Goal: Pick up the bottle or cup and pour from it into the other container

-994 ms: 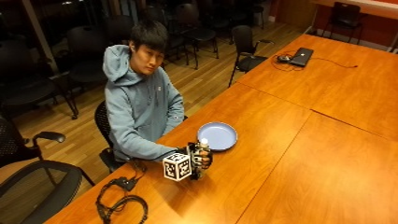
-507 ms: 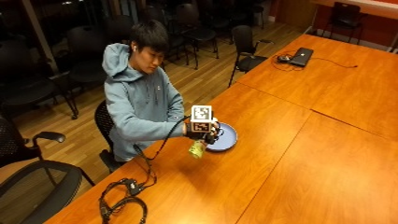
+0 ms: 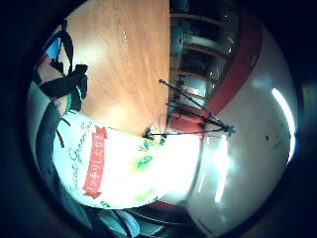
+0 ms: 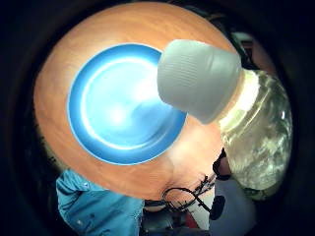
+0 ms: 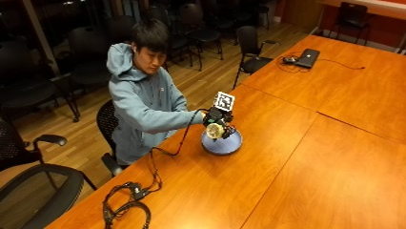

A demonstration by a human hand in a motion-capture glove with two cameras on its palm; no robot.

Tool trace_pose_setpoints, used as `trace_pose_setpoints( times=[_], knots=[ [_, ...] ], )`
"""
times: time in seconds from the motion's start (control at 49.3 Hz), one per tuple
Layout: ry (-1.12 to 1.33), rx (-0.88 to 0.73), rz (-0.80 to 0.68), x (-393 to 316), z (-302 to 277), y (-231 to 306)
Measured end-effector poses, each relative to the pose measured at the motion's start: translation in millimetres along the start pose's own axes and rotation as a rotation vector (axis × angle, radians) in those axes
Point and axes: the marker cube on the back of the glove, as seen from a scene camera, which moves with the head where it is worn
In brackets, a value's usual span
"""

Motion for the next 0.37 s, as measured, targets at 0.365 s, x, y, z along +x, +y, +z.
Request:
trace_pose_setpoints(
  times=[0.365],
  knots=[
    [-0.03, 0.005, -0.018, -51, -3, -12]
  ],
)
